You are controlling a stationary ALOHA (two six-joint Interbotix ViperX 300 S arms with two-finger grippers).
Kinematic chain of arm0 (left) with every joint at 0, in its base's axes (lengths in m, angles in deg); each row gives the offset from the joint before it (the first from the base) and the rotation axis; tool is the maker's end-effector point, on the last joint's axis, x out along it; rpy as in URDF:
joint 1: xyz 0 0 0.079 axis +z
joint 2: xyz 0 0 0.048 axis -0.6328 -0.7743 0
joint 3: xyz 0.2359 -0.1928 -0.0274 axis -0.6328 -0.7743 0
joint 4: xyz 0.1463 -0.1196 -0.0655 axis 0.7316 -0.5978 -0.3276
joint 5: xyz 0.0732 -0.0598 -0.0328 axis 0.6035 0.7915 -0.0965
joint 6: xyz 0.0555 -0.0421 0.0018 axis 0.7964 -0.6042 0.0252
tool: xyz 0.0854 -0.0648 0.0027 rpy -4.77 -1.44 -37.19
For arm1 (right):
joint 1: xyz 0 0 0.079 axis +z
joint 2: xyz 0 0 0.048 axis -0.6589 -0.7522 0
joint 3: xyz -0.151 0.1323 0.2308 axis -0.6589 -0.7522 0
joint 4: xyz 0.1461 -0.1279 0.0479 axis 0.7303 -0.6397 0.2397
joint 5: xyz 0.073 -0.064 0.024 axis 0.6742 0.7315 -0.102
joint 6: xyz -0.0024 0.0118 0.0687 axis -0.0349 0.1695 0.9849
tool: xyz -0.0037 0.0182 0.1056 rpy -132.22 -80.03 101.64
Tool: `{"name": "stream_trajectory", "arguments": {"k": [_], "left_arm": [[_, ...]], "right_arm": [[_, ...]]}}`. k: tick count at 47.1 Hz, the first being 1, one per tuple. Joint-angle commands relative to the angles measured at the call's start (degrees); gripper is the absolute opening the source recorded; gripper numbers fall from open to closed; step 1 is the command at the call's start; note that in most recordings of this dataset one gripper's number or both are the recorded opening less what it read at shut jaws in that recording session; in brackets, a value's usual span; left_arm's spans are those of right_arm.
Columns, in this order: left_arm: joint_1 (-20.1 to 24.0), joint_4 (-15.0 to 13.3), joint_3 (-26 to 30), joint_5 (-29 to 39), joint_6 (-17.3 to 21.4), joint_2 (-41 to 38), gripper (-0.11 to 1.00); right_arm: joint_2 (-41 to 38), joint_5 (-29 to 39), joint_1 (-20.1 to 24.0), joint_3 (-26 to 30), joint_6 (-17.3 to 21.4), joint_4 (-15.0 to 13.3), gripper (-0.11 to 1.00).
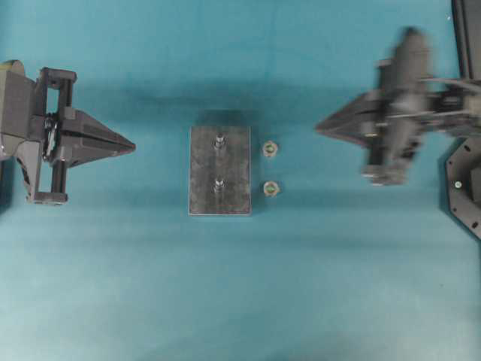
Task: Insert the washer onto the shaft.
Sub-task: 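Move the right gripper left toward the two metal washers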
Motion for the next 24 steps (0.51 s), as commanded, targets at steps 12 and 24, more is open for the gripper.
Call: {"name": "stream_trajectory", "arguments": {"k": [12, 24], "left_arm": [[0.1, 0.2, 1.2, -0.6, 0.1, 1.1, 0.00], [0.1, 0.2, 1.5, -1.1, -0.5, 1.3, 0.00]], "right_arm": [[-10.6, -0.1, -2.1, 5.0, -3.7, -0.7, 0.02], [-16.9, 1.8, -2.0, 7.3, -4.0, -0.8, 0.49]]}}
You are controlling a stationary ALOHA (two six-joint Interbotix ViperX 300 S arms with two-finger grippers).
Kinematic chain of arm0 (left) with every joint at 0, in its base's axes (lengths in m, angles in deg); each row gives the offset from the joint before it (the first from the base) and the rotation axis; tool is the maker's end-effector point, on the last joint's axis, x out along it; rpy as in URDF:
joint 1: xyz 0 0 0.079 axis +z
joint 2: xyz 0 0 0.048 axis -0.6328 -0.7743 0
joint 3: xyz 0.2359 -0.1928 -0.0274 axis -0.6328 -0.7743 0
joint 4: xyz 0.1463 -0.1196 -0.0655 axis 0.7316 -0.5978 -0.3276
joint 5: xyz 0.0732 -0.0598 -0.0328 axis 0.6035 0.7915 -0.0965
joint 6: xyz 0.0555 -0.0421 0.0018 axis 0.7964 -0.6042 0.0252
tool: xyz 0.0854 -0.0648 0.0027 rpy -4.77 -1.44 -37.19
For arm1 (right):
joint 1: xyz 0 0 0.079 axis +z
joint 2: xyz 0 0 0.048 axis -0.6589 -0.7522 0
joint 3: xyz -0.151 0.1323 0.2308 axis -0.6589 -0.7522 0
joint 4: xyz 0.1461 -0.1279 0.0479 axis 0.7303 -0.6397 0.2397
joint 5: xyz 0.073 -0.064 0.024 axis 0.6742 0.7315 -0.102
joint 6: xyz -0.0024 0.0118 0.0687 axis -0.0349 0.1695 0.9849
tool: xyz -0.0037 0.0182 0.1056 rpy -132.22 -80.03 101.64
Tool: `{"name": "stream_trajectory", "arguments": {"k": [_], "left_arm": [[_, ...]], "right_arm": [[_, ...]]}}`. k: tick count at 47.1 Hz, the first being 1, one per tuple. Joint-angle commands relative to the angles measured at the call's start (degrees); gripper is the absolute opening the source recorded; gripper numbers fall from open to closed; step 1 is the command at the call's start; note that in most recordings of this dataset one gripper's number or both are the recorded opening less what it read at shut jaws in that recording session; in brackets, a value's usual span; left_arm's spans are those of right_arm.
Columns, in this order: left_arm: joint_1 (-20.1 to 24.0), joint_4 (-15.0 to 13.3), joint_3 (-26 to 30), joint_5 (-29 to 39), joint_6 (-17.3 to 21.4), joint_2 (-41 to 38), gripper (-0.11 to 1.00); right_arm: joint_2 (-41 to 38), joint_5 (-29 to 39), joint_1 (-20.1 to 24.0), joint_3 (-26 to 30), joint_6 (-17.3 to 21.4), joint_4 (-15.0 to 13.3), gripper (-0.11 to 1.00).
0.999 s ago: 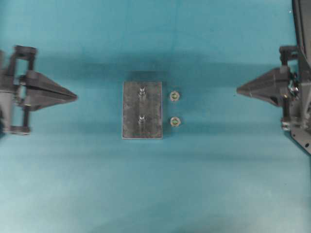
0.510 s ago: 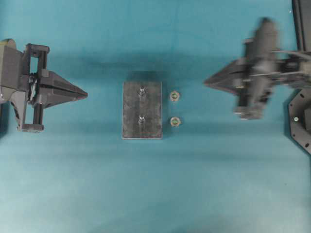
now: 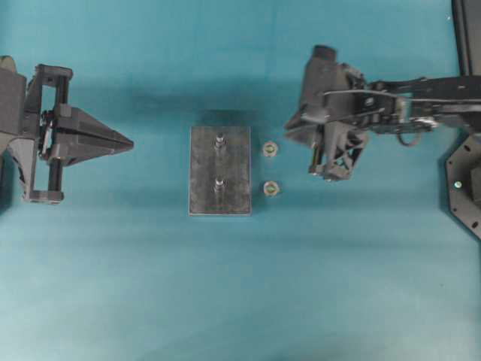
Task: Insert the washer onto the shaft.
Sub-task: 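Move the right gripper left toward the two metal washers, then lower the right gripper and grasp the upper metal washer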
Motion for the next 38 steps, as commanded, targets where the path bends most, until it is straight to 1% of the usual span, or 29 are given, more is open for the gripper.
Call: {"name": "stream_trajectory", "arguments": {"k": [1, 3, 4, 5, 6, 11, 22, 28, 38], "left_arm": [[0.1, 0.1, 1.4, -0.8, 0.2, 0.3, 0.00], [-0.1, 0.1, 1.3, -1.0, 0.2, 0.4, 0.00], [-0.1, 0.1, 1.2, -1.0, 0.2, 0.4, 0.00], [-0.1, 0.1, 1.1, -1.0, 0.2, 0.4, 0.00], [-0.1, 0.1, 1.1, -1.0, 0.2, 0.4, 0.00], [-0.1, 0.1, 0.4, -1.0, 0.1, 0.5, 0.00], [-0.1, 0.1, -2.7, -0.5, -0.4, 0.5, 0.00], [-0.1, 0.1, -4.4, -0.5, -1.1, 0.6, 0.00], [0.0, 0.2, -4.9, -0.5, -1.5, 0.7, 0.00]], "right_arm": [[-1.3, 0.3, 0.1, 2.0, -0.5, -0.1, 0.56], [-2.3, 0.4, 0.1, 2.4, -0.6, -0.1, 0.69], [-2.7, 0.4, 0.1, 2.5, -0.6, -0.2, 0.75], [-3.2, 0.4, 0.1, 2.8, -0.7, -0.1, 0.79], [-3.7, 0.5, 0.1, 3.1, -0.8, -0.1, 0.80], [-5.7, 1.4, 0.1, 4.5, -1.2, -0.2, 0.77], [-11.7, 2.8, 0.1, 7.5, -3.8, -0.2, 0.76], [-13.6, 4.3, 0.1, 8.7, -4.0, -0.1, 0.76], [-15.9, 5.3, -0.3, 9.1, -4.7, -0.2, 0.76]]}}
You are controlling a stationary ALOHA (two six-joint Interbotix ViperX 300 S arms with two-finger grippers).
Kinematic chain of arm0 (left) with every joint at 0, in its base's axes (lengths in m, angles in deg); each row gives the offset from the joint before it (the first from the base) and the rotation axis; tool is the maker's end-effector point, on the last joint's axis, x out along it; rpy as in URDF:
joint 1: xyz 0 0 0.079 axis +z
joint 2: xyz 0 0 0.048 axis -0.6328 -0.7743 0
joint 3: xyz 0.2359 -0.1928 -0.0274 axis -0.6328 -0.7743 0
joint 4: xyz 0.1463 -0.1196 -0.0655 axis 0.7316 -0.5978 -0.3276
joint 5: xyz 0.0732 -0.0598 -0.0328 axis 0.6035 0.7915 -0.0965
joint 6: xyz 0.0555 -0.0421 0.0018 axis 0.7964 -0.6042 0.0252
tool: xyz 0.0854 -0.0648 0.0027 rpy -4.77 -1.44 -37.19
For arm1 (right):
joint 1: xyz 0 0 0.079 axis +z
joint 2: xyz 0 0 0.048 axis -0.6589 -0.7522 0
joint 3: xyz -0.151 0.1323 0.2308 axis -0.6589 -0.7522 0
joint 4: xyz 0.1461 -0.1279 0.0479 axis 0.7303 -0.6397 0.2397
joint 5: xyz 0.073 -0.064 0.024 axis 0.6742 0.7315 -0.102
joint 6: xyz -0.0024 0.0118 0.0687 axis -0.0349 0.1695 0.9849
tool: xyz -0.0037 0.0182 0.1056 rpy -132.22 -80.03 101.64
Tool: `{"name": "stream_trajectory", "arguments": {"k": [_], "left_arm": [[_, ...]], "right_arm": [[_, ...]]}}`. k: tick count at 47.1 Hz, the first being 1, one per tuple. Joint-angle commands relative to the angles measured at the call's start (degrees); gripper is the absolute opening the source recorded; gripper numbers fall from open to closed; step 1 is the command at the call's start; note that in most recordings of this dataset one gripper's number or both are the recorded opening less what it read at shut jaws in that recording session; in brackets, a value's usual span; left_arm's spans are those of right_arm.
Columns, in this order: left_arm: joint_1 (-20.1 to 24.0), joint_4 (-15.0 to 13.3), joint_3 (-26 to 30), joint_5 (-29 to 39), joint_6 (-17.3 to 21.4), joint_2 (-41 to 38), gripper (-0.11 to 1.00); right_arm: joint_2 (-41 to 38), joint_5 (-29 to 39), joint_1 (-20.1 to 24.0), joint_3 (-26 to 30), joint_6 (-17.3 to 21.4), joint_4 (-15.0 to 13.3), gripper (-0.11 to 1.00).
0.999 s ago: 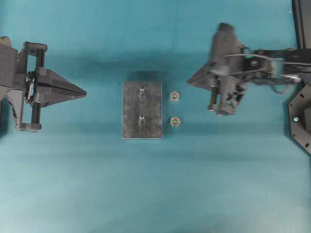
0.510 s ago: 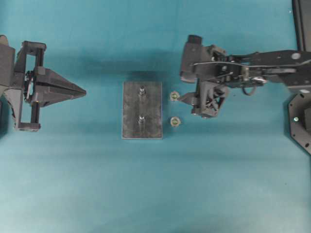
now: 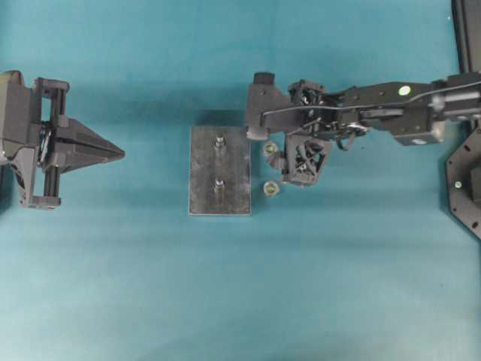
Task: Insert the washer onto the shaft.
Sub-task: 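Lower the right gripper and grasp the upper metal washer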
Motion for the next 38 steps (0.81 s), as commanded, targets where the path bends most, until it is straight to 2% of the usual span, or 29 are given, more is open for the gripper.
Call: {"name": "stream_trajectory", "arguments": {"k": [1, 18, 38], "left_arm": [[0.0, 0.1, 0.4, -0.3, -0.1, 0.3, 0.00], [-0.1, 0.1, 0.4, -0.3, -0.1, 0.2, 0.00], [0.1, 0.2, -0.6, -0.2, -0.1, 1.2, 0.00]], "right_arm": [[0.2, -0.1, -0.2, 1.1, -0.8, -0.1, 0.76], [-3.4, 0.1, -1.1, 3.2, -2.5, -0.1, 0.76], [-4.5, 0.4, -1.2, 3.3, -2.5, -0.1, 0.69]]}}
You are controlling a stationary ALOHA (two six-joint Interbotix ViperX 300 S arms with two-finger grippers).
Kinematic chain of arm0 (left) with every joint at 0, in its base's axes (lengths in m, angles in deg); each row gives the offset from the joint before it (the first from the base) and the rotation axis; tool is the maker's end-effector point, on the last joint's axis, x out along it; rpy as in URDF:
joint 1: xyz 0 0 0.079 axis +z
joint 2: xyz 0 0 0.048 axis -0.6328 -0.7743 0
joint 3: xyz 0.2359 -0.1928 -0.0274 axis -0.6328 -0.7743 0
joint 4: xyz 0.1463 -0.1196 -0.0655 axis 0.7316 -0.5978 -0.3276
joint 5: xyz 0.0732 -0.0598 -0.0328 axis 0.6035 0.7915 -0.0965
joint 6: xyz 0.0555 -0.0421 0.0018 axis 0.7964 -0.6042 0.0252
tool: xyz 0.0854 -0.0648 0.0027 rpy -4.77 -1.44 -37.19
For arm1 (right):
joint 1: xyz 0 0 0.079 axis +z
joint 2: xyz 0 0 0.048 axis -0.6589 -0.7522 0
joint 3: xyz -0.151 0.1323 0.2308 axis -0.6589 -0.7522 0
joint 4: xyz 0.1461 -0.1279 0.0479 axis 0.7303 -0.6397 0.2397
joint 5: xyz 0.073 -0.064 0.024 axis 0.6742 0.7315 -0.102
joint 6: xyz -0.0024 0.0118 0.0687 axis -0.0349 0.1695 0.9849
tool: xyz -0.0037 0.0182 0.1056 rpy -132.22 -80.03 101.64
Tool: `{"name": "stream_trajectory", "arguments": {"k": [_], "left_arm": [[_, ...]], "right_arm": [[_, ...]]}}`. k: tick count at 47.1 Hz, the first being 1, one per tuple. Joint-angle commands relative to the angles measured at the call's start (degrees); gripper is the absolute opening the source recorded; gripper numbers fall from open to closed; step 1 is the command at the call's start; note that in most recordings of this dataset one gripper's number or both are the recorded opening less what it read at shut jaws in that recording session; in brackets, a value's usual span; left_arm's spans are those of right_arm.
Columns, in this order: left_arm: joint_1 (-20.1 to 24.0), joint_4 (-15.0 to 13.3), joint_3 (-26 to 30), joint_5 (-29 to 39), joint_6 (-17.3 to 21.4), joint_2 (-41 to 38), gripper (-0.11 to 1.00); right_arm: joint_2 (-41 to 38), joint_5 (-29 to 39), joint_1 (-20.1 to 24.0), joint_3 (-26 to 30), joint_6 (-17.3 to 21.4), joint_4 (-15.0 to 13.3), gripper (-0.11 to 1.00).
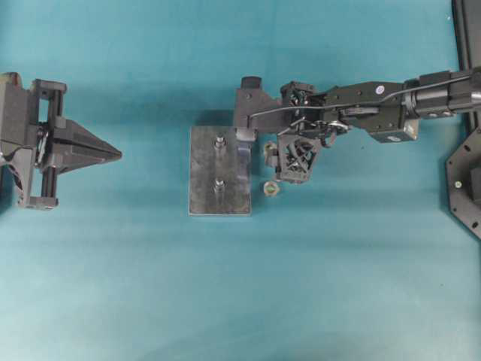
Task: Insert the washer onto the shaft.
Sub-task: 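Lower the right gripper and grasp the upper metal washer, then lift the washer and carry it over the upper steel shaft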
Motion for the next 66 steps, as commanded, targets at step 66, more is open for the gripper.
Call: {"name": "stream_trajectory", "arguments": {"k": [66], "left_arm": [[1.1, 0.1, -0.4, 0.1, -0.1, 1.5, 0.00]], "right_arm": [[4.5, 9.7, 0.4, 7.6, 4.0, -0.1, 0.34]]}}
